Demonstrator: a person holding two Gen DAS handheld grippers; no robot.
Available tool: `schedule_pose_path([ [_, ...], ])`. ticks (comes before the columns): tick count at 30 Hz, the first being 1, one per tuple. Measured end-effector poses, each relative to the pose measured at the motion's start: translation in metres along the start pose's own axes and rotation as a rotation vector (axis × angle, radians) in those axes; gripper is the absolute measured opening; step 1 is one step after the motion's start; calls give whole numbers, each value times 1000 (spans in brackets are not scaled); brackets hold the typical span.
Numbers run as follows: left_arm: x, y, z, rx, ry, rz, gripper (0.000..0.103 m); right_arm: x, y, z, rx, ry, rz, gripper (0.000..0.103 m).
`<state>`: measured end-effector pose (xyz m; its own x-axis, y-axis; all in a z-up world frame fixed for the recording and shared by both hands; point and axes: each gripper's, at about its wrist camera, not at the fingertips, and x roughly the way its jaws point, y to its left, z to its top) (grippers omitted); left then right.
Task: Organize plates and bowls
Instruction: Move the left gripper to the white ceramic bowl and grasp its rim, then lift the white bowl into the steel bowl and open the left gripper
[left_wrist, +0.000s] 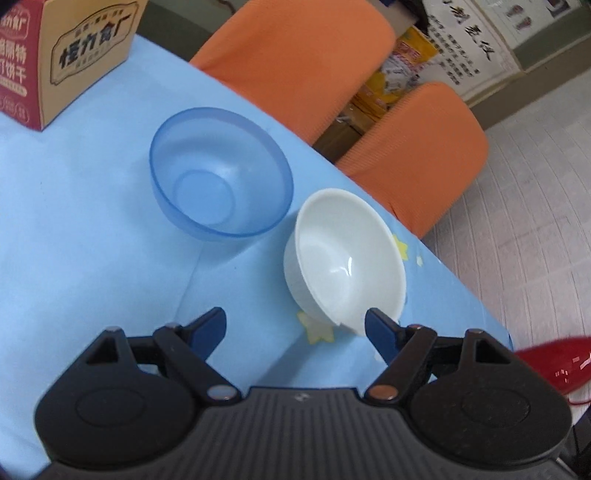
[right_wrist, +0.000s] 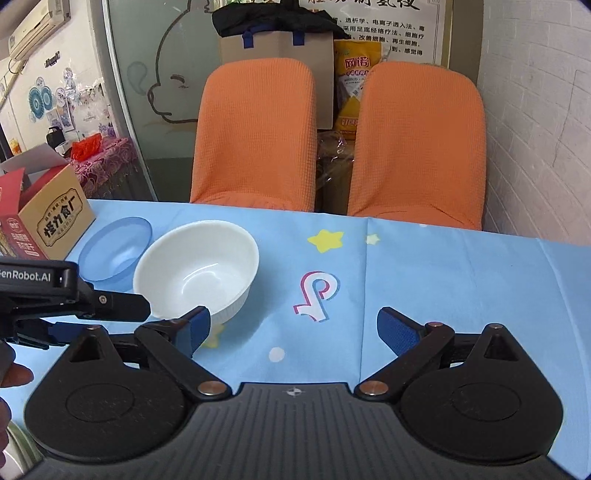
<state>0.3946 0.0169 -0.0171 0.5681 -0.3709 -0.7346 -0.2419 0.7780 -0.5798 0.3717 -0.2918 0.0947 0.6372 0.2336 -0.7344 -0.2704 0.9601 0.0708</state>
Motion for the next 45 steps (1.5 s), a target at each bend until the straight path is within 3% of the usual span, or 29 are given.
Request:
schedule_pose_path([
  [6,14,-7,3,-73,-64,64,79,23,2,12,-18,2,23,103],
  [10,11,-9,-1,-82,-126,95,78,39,11,18,-81,-8,-23,103],
  [18,2,-3,-2,-151,-144,2,74,54,24,27,-130,-20,23,103],
  [20,7,2,1,-180,-131,-31,61,59,24,29,-128,-17,28,103],
  [25,11,9,3,-177,-115,-58,55,69,23,26,-130,-4,37,103],
  [29,15,2,7,-182,-121,-78,53,69,25,28,-105,-10,93,103],
  [42,22,-1,8,-160,-131,-3,37,81,37,24,-132,8,95,102],
  [43,22,-3,9,-145,-130,2,37,81,37,24,-139,12,94,98],
  [44,24,-5,9,-123,-124,1,37,81,37,24,-143,23,104,86],
  [45,25,-7,9,-95,-113,-3,35,81,37,24,-142,29,131,66],
])
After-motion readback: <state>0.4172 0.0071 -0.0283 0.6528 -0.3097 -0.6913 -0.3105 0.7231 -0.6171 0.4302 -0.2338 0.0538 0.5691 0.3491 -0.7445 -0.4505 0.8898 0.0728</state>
